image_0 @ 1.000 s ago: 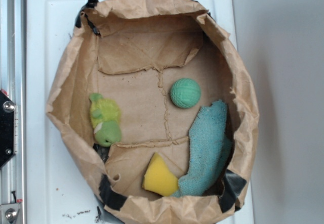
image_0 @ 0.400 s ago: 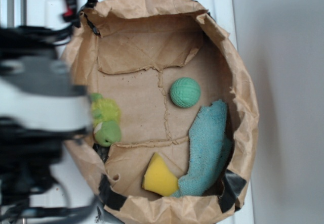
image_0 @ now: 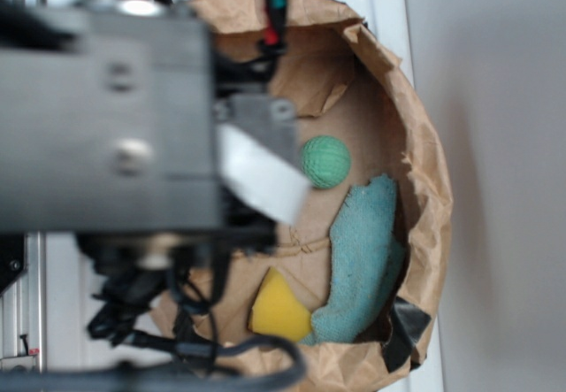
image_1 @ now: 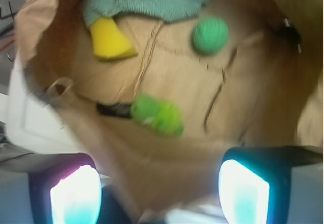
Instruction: Grab the green animal.
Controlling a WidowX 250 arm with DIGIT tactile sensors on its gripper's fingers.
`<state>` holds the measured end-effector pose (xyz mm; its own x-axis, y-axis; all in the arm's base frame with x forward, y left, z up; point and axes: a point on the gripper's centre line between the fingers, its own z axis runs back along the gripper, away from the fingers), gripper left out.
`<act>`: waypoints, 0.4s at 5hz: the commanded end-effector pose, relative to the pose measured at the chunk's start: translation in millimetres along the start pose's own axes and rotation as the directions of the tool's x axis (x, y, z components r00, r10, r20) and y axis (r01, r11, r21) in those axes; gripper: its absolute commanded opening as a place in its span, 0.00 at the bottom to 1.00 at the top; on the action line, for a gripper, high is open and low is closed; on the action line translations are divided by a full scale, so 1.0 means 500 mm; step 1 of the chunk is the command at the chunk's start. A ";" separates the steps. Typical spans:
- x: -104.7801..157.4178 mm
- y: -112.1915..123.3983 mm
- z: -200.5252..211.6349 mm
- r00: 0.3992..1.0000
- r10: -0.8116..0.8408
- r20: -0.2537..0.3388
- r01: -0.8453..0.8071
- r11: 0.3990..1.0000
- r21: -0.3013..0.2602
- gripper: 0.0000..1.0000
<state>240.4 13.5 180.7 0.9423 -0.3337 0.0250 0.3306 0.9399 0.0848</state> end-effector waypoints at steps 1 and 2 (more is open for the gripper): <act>0.052 0.039 -0.059 0.971 -0.238 0.021 0.238 0.971 -0.006 1.00; 0.035 0.052 -0.094 0.938 -0.345 0.014 0.345 0.935 -0.080 1.00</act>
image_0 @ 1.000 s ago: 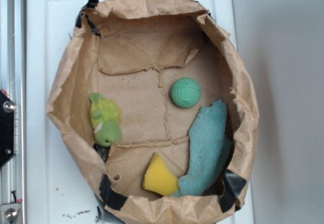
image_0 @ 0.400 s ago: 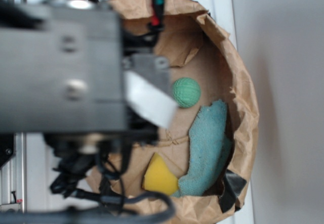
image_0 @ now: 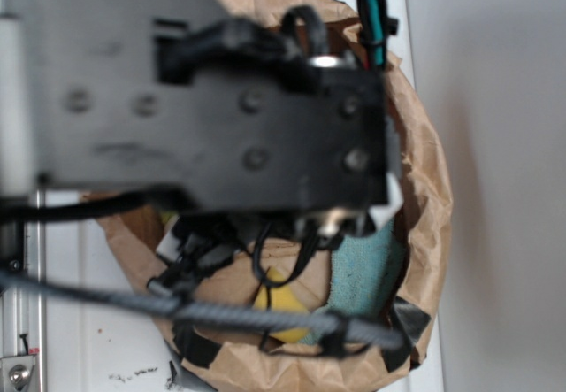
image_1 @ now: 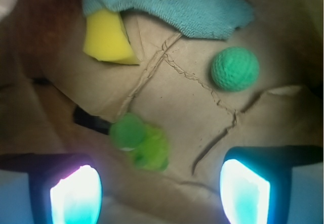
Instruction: Grab the green animal.
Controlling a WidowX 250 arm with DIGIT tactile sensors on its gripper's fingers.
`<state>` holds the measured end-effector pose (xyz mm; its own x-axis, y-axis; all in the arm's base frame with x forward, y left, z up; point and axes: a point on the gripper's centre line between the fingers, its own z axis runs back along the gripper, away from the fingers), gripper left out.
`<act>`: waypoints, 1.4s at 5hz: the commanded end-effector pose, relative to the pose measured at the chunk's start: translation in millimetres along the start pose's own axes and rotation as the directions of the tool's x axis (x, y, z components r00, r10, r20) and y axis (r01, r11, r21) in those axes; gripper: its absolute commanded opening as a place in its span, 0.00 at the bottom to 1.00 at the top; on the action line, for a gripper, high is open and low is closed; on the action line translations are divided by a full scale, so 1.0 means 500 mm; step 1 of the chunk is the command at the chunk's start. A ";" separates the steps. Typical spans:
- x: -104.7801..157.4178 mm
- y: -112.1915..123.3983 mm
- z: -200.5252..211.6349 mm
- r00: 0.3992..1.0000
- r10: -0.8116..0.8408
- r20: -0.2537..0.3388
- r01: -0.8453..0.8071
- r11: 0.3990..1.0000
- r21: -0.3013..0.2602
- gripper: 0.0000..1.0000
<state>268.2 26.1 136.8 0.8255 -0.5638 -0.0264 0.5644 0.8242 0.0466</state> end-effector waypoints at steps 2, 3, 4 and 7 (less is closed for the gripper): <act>-0.017 0.007 -0.038 0.989 -0.135 0.051 0.136 0.991 -0.003 1.00; -0.017 0.007 -0.038 0.989 -0.135 0.051 0.136 0.991 -0.003 1.00; -0.017 0.007 -0.038 0.989 -0.135 0.051 0.136 0.991 -0.003 1.00; -0.022 -0.002 -0.108 0.987 -0.108 0.116 0.110 0.994 -0.005 1.00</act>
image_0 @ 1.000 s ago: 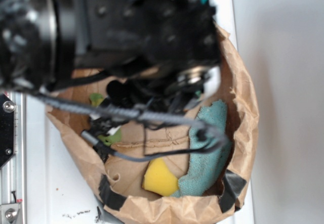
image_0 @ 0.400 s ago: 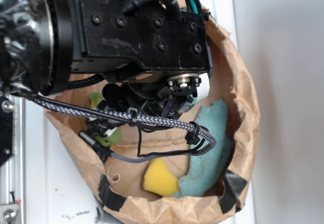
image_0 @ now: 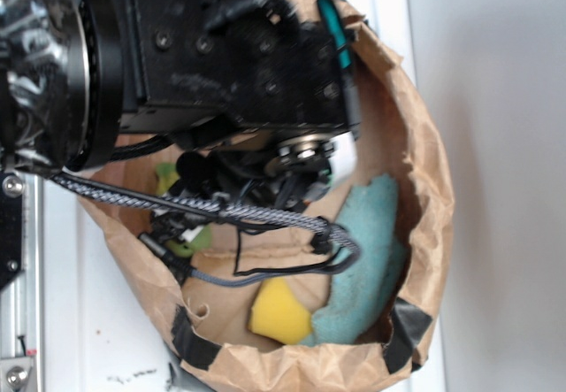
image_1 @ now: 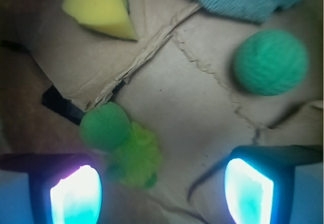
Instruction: Grab the green animal.
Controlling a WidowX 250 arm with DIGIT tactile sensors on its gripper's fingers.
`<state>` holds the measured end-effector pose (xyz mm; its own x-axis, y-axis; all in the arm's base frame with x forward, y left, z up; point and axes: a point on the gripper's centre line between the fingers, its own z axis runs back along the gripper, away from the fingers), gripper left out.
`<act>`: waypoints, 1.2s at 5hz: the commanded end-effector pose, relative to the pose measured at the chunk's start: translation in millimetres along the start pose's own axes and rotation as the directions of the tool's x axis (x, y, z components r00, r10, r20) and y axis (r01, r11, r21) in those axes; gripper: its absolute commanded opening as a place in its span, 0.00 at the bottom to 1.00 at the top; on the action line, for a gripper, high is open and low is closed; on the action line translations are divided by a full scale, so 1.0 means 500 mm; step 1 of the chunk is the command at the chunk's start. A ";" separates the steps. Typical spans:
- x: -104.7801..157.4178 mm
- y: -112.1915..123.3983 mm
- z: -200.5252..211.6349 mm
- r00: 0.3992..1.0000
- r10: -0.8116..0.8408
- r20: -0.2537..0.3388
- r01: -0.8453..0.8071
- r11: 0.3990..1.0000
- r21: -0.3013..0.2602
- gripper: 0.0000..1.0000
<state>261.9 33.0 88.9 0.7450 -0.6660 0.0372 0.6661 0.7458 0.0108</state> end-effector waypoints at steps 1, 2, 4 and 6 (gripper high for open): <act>-0.008 -0.010 -0.035 0.998 0.027 0.057 -0.028 1.000 0.015 1.00; -0.006 -0.015 -0.057 0.998 0.020 0.057 -0.020 1.000 0.006 1.00; -0.030 -0.048 -0.067 0.999 -0.030 -0.040 0.029 0.999 -0.026 1.00; -0.018 -0.075 -0.063 0.997 -0.048 -0.053 0.043 0.995 -0.090 1.00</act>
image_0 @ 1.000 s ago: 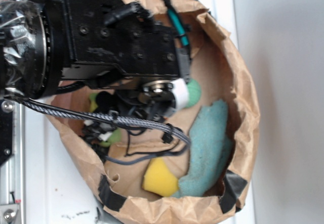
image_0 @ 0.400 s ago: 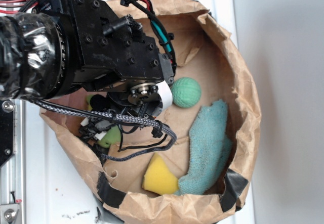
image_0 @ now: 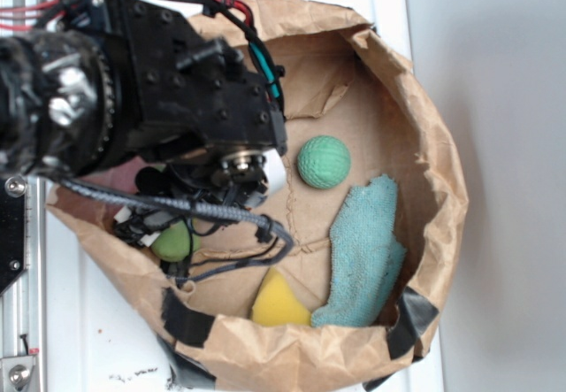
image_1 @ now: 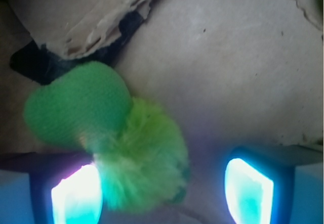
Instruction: Grab the green animal.
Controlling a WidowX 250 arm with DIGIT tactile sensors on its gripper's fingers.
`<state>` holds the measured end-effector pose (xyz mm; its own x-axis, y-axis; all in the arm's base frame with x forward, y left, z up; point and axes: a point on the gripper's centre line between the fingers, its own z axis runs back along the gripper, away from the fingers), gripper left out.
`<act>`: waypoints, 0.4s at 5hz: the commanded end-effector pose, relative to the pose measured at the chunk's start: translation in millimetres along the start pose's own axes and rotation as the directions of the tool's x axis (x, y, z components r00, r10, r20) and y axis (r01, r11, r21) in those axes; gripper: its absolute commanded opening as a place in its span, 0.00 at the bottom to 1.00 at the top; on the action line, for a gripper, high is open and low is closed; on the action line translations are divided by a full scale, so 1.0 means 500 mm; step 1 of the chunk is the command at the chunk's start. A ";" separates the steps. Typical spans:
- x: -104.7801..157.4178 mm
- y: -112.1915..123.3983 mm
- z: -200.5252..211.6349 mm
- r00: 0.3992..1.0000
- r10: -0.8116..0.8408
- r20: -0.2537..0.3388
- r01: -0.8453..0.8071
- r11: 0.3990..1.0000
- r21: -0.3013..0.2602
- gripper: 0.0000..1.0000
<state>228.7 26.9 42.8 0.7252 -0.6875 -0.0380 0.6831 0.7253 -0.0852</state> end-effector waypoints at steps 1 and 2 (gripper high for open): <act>0.027 -0.033 0.048 0.999 -0.025 0.039 0.026 0.999 -0.023 1.00; 0.031 -0.033 0.060 0.998 -0.017 0.058 0.019 0.999 -0.036 1.00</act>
<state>226.2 9.8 57.3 0.7214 -0.6922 -0.0210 0.6796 0.7135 -0.1702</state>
